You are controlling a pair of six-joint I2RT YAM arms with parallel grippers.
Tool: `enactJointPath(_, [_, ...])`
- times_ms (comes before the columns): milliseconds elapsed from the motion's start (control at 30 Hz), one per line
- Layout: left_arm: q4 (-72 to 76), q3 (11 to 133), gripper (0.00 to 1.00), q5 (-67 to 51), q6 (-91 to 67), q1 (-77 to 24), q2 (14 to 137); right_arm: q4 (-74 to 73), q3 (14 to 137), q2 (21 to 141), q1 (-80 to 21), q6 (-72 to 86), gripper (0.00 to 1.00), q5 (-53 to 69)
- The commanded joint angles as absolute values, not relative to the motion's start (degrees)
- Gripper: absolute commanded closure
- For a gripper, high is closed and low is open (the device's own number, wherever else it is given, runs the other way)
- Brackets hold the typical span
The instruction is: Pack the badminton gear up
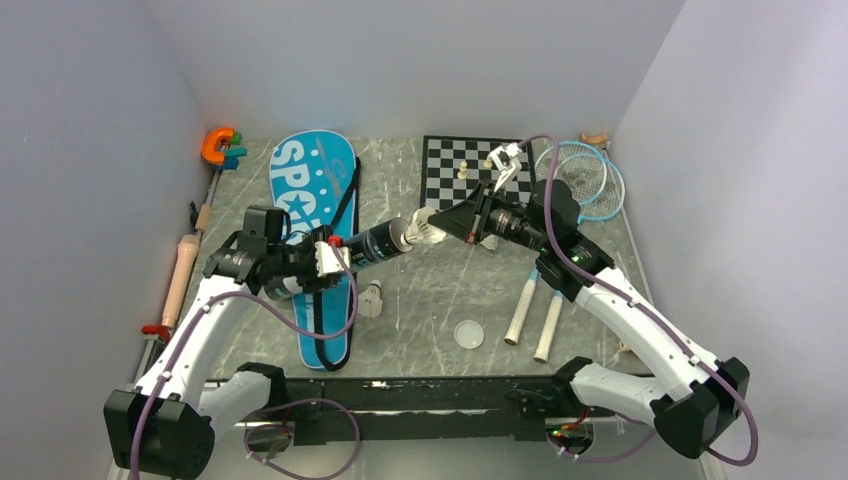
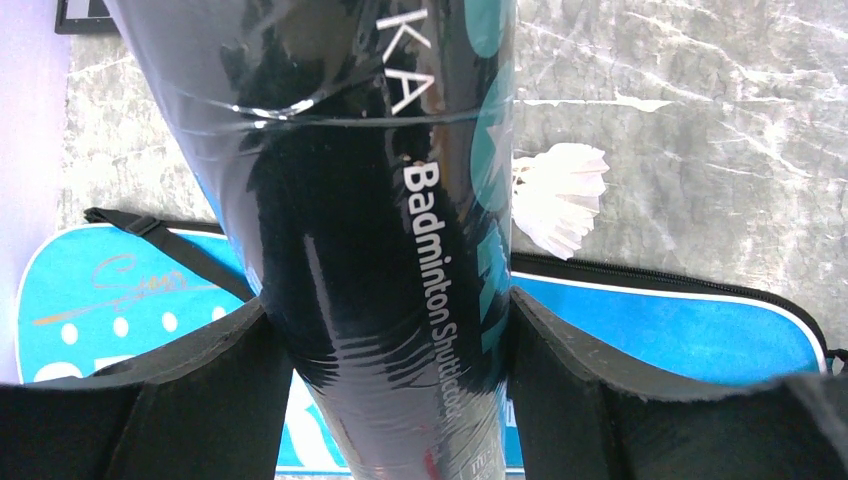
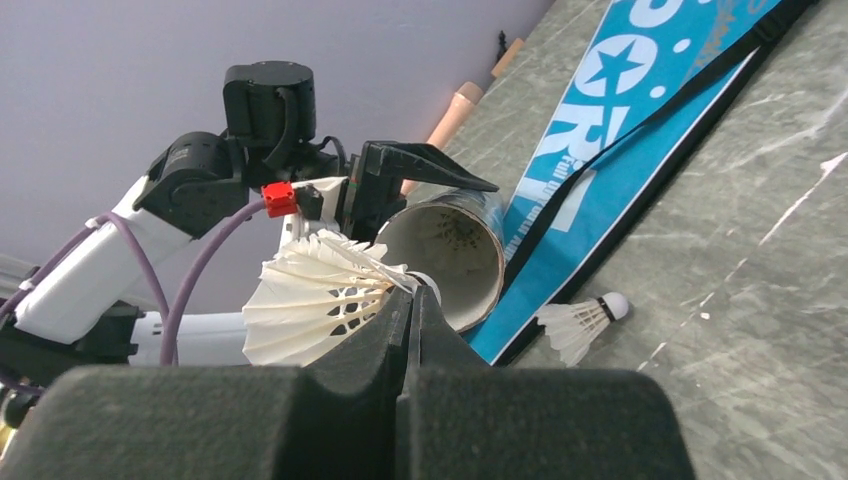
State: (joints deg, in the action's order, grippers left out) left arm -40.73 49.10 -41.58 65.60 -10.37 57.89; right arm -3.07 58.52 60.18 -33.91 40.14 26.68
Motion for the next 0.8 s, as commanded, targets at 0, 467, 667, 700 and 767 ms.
enactJointPath(0, [-38.3,50.6,1.0,-45.3,65.1,-10.8,56.6,7.6,55.8,61.9,-33.7,45.1,1.0,29.6])
enactJointPath(467, [-35.6,51.2,1.0,-45.7,59.7,-11.0,56.2,10.6,55.2,66.1,-37.0,43.6,0.85,25.6])
enactJointPath(667, [-35.5,51.9,1.0,-46.2,59.2,-11.0,56.6,2.7,56.6,65.6,-38.1,38.8,0.51,21.0])
enactJointPath(700, [-35.8,52.0,1.0,-46.3,59.3,-11.0,56.7,1.5,56.8,65.1,-38.1,38.0,0.44,20.4])
enactJointPath(767, [-36.1,52.2,1.0,-46.4,59.5,-11.0,56.7,-1.4,57.3,64.1,-38.0,36.2,0.3,18.7])
